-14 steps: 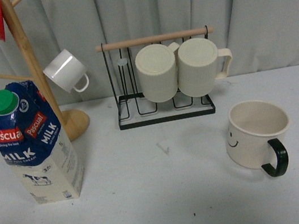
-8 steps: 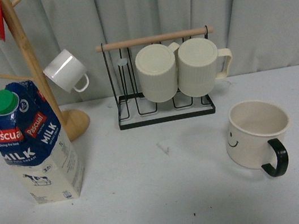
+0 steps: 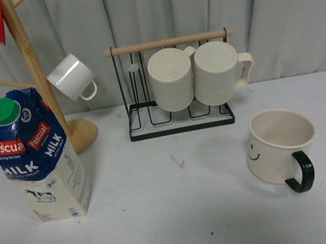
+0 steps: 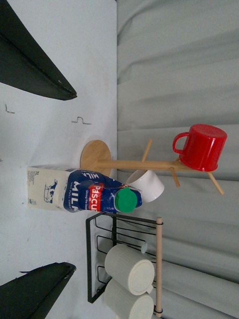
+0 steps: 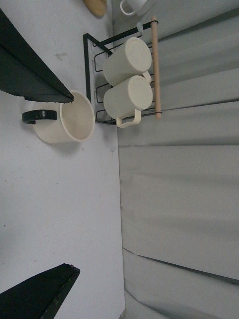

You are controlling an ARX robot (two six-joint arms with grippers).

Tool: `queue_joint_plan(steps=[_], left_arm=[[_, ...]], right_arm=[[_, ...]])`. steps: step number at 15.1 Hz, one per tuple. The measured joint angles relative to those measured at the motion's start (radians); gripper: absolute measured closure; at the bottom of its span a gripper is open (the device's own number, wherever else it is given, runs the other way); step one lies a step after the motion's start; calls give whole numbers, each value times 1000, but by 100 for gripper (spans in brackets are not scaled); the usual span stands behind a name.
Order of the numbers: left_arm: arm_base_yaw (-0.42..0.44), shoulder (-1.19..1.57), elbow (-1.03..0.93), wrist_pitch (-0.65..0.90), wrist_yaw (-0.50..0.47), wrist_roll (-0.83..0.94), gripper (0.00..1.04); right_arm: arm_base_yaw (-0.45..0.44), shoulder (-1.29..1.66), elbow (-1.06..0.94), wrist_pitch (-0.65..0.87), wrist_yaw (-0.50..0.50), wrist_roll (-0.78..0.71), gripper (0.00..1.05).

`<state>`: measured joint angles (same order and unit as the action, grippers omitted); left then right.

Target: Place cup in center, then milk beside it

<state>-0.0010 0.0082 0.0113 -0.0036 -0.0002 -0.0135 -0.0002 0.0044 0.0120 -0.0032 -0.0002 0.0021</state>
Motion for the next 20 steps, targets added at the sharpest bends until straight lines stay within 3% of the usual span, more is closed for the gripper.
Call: queue_joint_plan(steps=[2, 3, 4, 6, 7, 10, 13, 16, 20], left_arm=[[0, 0, 0, 0, 0, 0, 7], [0, 0, 0, -1, -2, 0, 7], [0, 0, 0, 1, 0, 0, 7], [0, 0, 0, -1, 0, 0, 7], [0, 0, 0, 0, 0, 0, 7], [0, 0, 0, 0, 0, 0, 7], [0, 0, 0, 0, 0, 0, 7], [0, 0, 0, 0, 0, 0, 7], [0, 0, 0, 0, 0, 0, 7]], right_arm=[[0, 0, 0, 0, 0, 0, 6], [-78, 92, 7, 53, -177, 16, 6], [-175, 341, 53, 248, -308, 50, 6], [-173, 785, 195, 606, -275, 92, 6], [-141, 1002, 299, 693, -202, 112, 6], [-27, 1505, 624, 435, -55, 189, 6], [64, 1776, 891, 183, -13, 196, 6], [85, 1896, 991, 58, 4, 201, 6], [93, 1953, 1065, 18, 13, 226, 6]])
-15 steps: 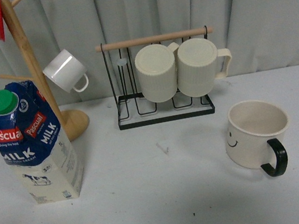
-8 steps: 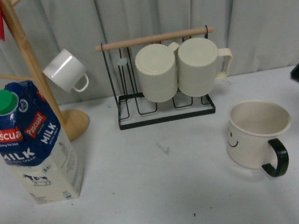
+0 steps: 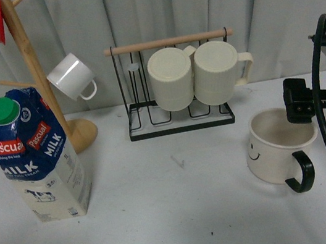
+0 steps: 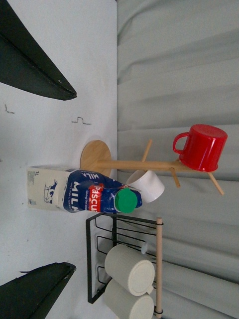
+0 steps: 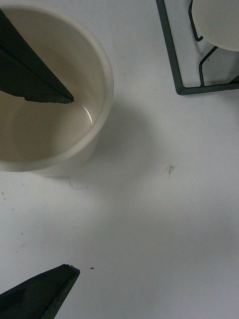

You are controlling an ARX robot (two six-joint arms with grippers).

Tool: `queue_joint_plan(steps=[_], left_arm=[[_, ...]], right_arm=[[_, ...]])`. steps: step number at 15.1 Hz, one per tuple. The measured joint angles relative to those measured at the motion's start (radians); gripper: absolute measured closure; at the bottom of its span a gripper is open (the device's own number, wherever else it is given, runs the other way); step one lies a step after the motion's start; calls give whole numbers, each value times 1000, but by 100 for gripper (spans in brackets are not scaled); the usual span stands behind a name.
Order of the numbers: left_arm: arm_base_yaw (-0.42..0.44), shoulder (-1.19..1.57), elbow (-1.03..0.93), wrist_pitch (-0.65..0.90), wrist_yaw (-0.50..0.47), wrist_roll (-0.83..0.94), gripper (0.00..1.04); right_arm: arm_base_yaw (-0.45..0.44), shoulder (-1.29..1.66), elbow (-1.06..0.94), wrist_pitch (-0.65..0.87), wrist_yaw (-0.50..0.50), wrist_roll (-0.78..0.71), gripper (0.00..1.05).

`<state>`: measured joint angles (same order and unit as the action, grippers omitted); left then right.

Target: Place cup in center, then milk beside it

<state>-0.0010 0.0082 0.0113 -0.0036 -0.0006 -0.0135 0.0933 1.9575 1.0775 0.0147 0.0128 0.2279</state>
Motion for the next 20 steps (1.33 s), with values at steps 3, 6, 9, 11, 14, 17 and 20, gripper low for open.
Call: queue_joint_plan(steps=[3, 6, 9, 11, 14, 17, 20], left_arm=[[0, 0, 0, 0, 0, 0, 7], [0, 0, 0, 0, 0, 0, 7], [0, 0, 0, 0, 0, 0, 7], [0, 0, 0, 0, 0, 0, 7], [0, 0, 0, 0, 0, 0, 7], [0, 0, 0, 0, 0, 0, 7], [0, 0, 0, 0, 0, 0, 7]], right_arm=[[20, 16, 21, -22, 2, 11, 26], [26, 24, 22, -14, 2, 12, 59], [26, 24, 15, -4, -3, 15, 93], [25, 24, 13, 0, -11, 27, 101], [26, 15, 9, -7, -23, 34, 101], [80, -85, -39, -22, -64, 33, 101], [185, -123, -1, -51, -46, 18, 101]])
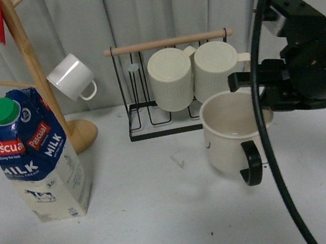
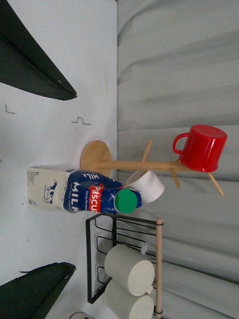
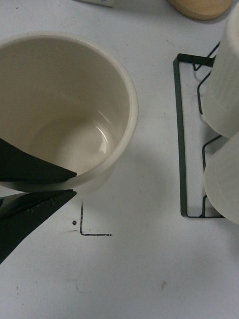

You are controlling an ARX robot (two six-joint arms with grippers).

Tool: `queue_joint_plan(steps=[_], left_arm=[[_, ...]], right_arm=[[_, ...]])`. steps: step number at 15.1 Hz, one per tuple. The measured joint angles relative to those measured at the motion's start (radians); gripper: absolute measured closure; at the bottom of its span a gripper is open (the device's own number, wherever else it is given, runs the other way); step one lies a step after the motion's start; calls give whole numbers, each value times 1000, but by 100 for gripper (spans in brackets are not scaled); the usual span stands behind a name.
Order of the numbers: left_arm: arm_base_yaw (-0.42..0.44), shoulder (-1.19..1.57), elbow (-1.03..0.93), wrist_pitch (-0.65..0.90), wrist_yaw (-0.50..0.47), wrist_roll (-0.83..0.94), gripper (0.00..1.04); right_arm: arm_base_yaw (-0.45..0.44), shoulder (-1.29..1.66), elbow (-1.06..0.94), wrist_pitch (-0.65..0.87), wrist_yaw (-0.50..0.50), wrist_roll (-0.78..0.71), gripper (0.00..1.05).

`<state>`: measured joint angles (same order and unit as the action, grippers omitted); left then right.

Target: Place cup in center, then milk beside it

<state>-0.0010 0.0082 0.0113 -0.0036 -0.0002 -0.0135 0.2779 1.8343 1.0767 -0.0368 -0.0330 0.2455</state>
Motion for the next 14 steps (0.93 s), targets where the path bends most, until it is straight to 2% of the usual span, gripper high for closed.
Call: queue_joint_plan(steps=[3, 7, 14], left_arm=[[0, 0, 0, 0, 0, 0, 7], [0, 0, 0, 0, 0, 0, 7], [0, 0, 0, 0, 0, 0, 7]], right_arm=[[64, 63, 57, -31, 57, 15, 101], [118, 130, 82, -29, 72, 59, 101], [106, 172, 79, 16, 69, 113, 101]])
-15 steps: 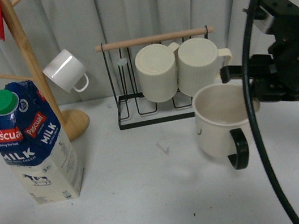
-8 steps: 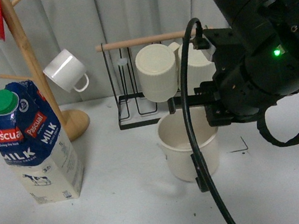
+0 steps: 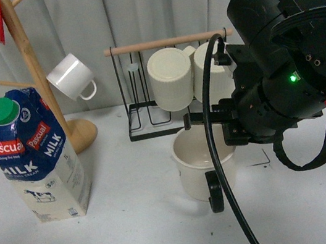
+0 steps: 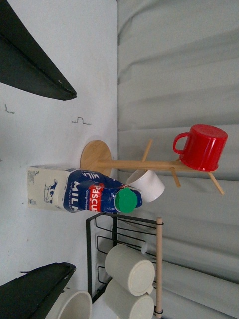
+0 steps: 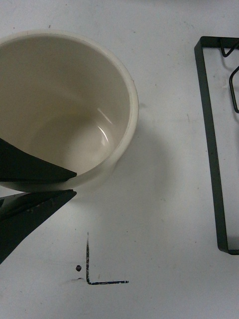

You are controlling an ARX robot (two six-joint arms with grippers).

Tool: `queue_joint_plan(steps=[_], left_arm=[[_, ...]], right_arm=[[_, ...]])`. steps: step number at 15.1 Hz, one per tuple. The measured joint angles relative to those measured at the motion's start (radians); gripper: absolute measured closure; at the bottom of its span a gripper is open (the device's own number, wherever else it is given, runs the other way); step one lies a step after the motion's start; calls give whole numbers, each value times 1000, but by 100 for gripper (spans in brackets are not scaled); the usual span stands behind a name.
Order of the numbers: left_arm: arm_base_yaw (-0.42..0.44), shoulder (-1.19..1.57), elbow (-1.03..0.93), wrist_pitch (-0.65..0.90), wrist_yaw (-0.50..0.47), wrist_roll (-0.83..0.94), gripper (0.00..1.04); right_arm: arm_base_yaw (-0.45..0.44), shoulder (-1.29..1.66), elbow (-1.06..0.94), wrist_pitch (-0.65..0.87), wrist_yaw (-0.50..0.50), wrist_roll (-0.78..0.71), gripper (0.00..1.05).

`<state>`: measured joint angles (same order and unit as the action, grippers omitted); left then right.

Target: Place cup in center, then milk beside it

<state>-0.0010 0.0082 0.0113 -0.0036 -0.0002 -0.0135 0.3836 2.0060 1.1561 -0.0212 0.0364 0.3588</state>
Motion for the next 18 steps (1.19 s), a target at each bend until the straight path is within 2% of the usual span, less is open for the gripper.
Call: queue_joint_plan(steps=[2, 5, 6, 7, 8, 9, 10, 11, 12, 14, 15, 16, 17, 18], left_arm=[[0, 0, 0, 0, 0, 0, 7], [0, 0, 0, 0, 0, 0, 7], [0, 0, 0, 0, 0, 0, 7], [0, 0, 0, 0, 0, 0, 7], [0, 0, 0, 0, 0, 0, 7], [0, 0, 0, 0, 0, 0, 7], [0, 0, 0, 0, 0, 0, 7], [0, 0, 0, 0, 0, 0, 7], [0, 0, 0, 0, 0, 0, 7], [0, 0, 0, 0, -1, 0, 7], [0, 0, 0, 0, 0, 0, 7], [0, 0, 0, 0, 0, 0, 7], [0, 0, 0, 0, 0, 0, 7], [0, 0, 0, 0, 0, 0, 7]], right_arm=[[-5, 0, -8, 9, 0, -2, 101], [-18, -12, -23, 1, -10, -20, 66], [-40, -68, -27, -1, -32, -36, 41], [-65, -221, -77, 83, -100, -45, 14], [-72, -307, -102, 115, -122, -50, 4], [-82, -383, -123, 134, -146, -53, 7], [-95, -487, -178, 241, -143, -68, 9], [-101, -610, -306, 462, 44, -154, 21], [-119, -695, -390, 520, 113, -217, 29], [-216, -976, -600, 423, 146, -305, 49], [-258, -1104, -688, 369, 110, -321, 58], [-349, -1302, -818, 314, 2, -336, 73], [-392, -1495, -941, 253, -18, -342, 87], [-388, -1627, -1031, 228, -38, -350, 100]])
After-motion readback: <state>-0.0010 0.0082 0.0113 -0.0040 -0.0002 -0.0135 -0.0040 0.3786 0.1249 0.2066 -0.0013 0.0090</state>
